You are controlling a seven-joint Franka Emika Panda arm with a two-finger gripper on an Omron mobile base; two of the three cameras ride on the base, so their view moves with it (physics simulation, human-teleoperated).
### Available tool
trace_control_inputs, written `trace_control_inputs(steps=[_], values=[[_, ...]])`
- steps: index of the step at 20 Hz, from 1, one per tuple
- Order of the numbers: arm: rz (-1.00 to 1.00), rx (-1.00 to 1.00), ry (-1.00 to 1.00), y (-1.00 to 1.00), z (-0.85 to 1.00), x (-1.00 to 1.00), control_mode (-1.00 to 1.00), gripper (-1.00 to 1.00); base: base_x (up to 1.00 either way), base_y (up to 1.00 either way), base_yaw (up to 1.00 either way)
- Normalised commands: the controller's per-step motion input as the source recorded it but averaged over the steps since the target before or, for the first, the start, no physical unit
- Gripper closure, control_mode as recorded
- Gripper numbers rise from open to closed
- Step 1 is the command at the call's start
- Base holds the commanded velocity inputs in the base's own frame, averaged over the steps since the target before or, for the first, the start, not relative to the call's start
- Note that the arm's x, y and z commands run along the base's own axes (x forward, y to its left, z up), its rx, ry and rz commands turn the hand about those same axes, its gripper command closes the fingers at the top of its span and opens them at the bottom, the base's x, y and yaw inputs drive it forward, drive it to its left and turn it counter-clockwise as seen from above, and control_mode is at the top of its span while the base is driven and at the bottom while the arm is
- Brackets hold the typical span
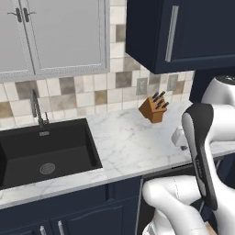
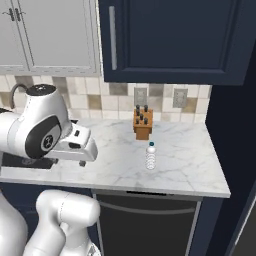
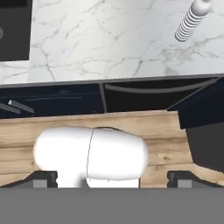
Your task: Take the bottled waters from the counter and place them in the freezer to freeze. Close the freezer door after placing the bottles.
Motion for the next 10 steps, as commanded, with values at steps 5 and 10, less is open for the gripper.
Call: trace_control_inputs(steps=[5,10], values=[[0.00,0.08,-0.19,-0.71,0.00,0.38,-1.00,-1.00,0.00,0.00,0.00],[0.00,0.04,-0.20,-0.65,0.02,0.03,-1.00,-1.00,0.00,0.00,0.00]])
